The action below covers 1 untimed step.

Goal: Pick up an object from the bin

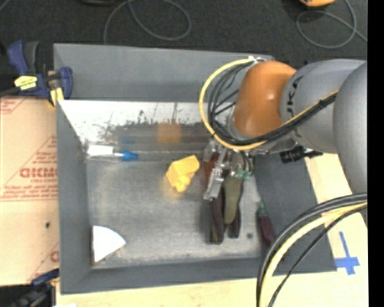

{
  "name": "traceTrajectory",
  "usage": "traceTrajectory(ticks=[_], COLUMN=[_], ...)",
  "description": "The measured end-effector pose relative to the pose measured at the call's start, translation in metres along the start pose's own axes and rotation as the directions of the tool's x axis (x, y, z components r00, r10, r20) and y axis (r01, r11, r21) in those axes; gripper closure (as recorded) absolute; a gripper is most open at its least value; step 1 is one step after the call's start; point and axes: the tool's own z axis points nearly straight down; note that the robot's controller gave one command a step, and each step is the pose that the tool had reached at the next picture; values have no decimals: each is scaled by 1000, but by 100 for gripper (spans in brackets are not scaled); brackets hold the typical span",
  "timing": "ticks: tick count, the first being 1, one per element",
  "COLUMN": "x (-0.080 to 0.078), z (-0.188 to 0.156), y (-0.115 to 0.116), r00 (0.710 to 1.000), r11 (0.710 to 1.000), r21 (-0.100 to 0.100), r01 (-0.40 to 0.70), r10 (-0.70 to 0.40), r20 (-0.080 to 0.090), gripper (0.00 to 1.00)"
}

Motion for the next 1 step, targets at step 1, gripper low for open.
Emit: traceTrajectory(ticks=[1], x=[3], z=[17], y=[-5], r00=[1000], r11=[1000], r21=[0], r01=[17], r10=[-17], r20=[-4], gripper=[0])
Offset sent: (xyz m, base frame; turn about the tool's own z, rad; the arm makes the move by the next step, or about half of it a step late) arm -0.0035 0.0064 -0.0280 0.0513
